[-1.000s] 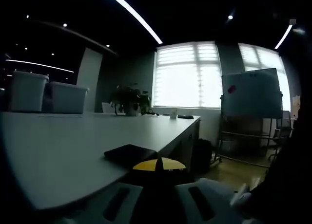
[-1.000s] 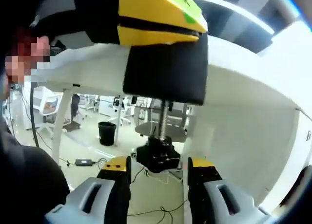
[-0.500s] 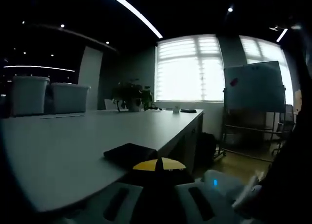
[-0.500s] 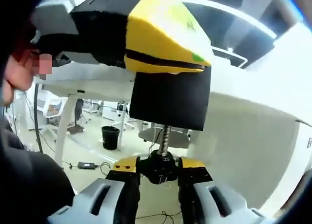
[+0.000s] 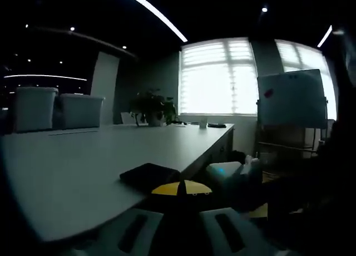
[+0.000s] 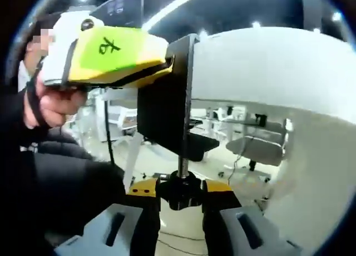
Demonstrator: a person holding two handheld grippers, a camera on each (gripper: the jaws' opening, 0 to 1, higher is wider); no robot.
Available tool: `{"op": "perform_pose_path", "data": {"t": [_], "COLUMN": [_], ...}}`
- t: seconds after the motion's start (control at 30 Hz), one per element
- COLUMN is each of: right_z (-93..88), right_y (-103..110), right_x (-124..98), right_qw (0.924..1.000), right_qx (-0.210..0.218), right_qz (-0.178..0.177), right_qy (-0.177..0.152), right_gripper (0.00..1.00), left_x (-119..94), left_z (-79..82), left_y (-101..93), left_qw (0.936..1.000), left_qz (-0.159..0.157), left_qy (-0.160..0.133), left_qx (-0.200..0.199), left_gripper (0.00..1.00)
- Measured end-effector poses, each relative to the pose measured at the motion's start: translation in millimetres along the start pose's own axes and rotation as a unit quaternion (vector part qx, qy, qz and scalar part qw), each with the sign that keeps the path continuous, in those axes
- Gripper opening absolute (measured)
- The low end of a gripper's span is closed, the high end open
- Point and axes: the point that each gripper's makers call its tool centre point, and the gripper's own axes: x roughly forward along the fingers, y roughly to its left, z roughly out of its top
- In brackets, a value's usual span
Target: Clamp the fixed fixture on the desktop, loosen the retaining clip, secure it to the edge of the desk, and tighten the retaining clip.
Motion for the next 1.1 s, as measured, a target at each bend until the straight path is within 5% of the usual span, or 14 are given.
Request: {"op": "perform_pose_path", "data": {"t": [0.23, 0.47, 0.67, 0.8, 0.87, 1.03, 1.1], "right_z": [1.8, 2.1, -5.7, -1.6, 0.3, 3.0, -2.1], "right_y": [5, 9, -10, -15, -20, -20, -23], "right_x": [-2, 4, 5, 3, 2, -7, -20], "right_qw": [0.998, 0.9987, 0.9967, 0.988, 0.9791, 0.9606, 0.9417], "right_qx": [-0.018, -0.027, -0.054, -0.047, -0.019, -0.01, -0.016], "right_qz": [0.061, 0.043, -0.056, -0.144, -0.201, -0.278, -0.336], "right_qy": [0.002, -0.002, 0.026, 0.03, 0.022, 0.005, 0.013], "right_gripper": [0.26, 0.28, 0.39, 0.46, 0.48, 0.48, 0.47], "left_x": [-1, -1, -1, -2, -2, -3, -2], "left_z": [2.1, 0.6, 1.3, 1.4, 2.1, 2.9, 3.3], "left_y": [-2.8, -6.5, -7.5, -6.4, -7.3, -5.5, -5.4], "left_qw": [0.9999, 0.9998, 0.9998, 0.9996, 0.9994, 0.9992, 0.9991], "left_qz": [-0.007, -0.013, -0.015, -0.025, -0.026, -0.03, -0.031], "left_qy": [-0.004, -0.007, -0.011, -0.014, -0.017, -0.021, -0.023], "left_qx": [-0.008, -0.011, -0.01, -0.008, -0.013, -0.017, -0.019], "left_gripper": [0.01, 0.01, 0.01, 0.01, 0.01, 0.01, 0.01]}}
